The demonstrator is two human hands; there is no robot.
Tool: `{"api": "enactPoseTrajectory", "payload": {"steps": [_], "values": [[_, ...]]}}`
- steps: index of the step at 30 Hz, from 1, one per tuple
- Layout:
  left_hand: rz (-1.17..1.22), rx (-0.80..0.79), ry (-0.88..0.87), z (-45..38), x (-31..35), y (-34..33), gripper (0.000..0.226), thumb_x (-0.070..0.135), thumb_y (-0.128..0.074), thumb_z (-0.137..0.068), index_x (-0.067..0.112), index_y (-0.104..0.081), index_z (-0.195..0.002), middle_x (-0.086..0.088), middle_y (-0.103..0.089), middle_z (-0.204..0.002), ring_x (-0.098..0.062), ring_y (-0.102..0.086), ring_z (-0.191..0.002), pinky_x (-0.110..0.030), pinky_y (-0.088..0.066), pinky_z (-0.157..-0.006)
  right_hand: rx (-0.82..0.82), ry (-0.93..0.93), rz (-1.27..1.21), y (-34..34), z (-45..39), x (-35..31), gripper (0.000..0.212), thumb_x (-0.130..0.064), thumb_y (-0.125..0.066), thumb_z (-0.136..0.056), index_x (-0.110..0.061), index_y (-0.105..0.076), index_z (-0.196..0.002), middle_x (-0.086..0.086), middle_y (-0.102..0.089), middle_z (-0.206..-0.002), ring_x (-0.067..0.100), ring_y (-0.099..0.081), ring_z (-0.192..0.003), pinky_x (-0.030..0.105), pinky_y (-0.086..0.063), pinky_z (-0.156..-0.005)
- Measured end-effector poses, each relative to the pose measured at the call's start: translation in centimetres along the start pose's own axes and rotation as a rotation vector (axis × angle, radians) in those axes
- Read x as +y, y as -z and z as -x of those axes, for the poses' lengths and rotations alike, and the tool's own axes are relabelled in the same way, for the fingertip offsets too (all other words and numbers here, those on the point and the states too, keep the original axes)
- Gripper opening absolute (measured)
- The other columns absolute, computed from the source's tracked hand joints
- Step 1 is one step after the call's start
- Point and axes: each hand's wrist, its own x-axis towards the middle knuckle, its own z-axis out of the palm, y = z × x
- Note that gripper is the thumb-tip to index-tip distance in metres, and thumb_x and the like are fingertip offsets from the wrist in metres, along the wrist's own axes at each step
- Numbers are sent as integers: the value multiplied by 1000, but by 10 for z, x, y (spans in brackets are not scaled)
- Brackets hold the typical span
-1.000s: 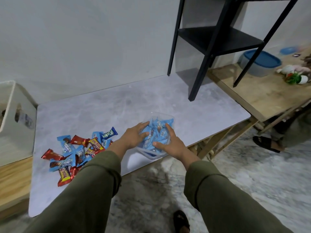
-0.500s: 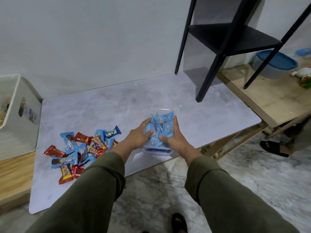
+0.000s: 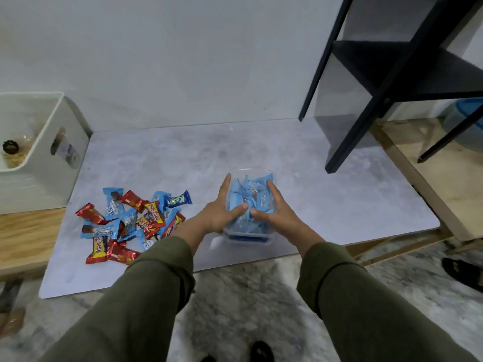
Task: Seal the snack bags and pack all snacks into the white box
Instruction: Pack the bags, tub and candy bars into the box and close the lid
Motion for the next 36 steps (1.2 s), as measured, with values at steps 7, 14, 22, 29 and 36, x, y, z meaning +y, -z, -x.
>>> {"api": "enactPoseTrajectory", "payload": {"steps": [7,14,22,29,36], "values": [[-44,60,-33,-6,-4,-5,75,49,-55,-88,42,-7,-145,-5,-46,-141,-29,-56,-114,-37,-53,-89,-46,24,-85,9,-6,9,81,-15,-76,-77,-30,-28,-141,0,-43,-136,21,-52,-121,33,-50,-97],[40,111,-1,4,2,-15,73,46,-58,-88,42,-12,-144,-2,-50,-132,-29,-58,-110,-42,-57,-84,-101,37,-21,20,-2,2,83,-19,-78,-75,-31,-29,-141,-3,-45,-135,20,-53,-120,40,-48,-101],[172,257,-33,41,25,29,76,42,-65,-85,44,-17,-143,3,-47,-125,-26,-56,-109,-43,-58,-80,-161,163,89,-1,10,-70,82,-11,-75,-78,-27,-28,-143,-2,-44,-130,18,-53,-113,30,-50,-94],[146,449,-95,96,22,119,77,39,-69,-82,38,-23,-144,1,-48,-131,-25,-54,-116,-43,-50,-95,-244,274,129,-71,17,-153,82,-7,-74,-78,-25,-28,-144,0,-44,-126,17,-53,-108,26,-49,-88],[228,516,-62,167,-19,232,75,38,-68,-83,45,-23,-142,1,-42,-130,-32,-57,-108,-46,-60,-66,-291,401,166,-196,11,-218,82,-9,-75,-77,-24,-29,-144,6,-42,-139,20,-52,-113,29,-49,-89]]}}
